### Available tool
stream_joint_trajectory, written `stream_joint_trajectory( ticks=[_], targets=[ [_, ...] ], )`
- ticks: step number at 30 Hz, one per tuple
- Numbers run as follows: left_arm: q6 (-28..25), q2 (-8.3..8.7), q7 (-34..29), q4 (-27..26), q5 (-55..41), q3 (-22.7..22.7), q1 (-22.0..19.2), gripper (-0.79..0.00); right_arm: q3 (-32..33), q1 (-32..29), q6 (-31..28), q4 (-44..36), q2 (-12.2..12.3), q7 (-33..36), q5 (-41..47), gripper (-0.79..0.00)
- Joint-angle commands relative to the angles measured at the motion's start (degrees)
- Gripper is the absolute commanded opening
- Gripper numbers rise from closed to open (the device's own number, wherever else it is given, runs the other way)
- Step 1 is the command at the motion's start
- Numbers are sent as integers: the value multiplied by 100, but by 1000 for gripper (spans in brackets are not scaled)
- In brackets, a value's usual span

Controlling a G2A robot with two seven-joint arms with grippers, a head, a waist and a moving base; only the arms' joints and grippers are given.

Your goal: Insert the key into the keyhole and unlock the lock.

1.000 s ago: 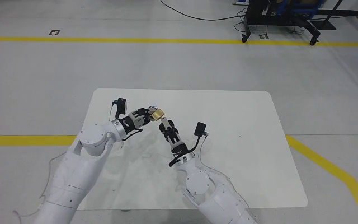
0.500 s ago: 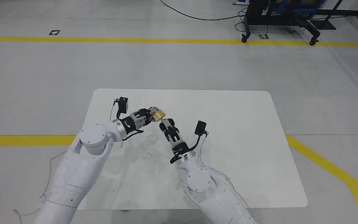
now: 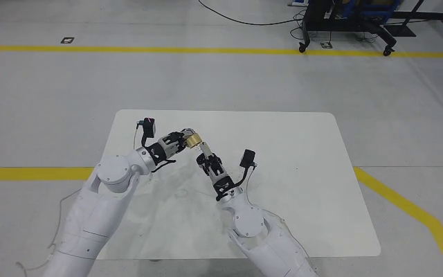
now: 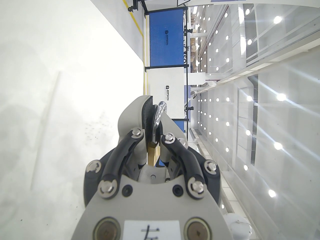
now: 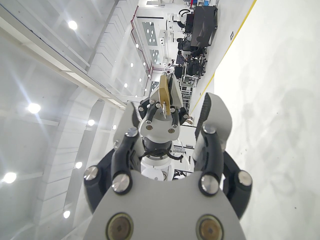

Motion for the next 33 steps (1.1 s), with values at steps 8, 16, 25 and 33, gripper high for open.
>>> stream_joint_trajectory(
  ticks=[8,16,25,33],
  targets=[
    [-68,-30,-229,15,-461,-66,57,-785,268,-284,-468,-357,60,2067,2235,-606],
    [-125,-39,-490,43,-701,-131,64,-785,658,-297,-238,-275,130,2802,3106,-711],
    [-125,-43,-539,-19,-597,-127,95,-785,583,-166,-202,-131,96,2517,3000,-757],
    [-121,-48,-588,-23,-553,-130,89,-785,568,-128,-100,-107,81,2361,2988,-776]
  ],
)
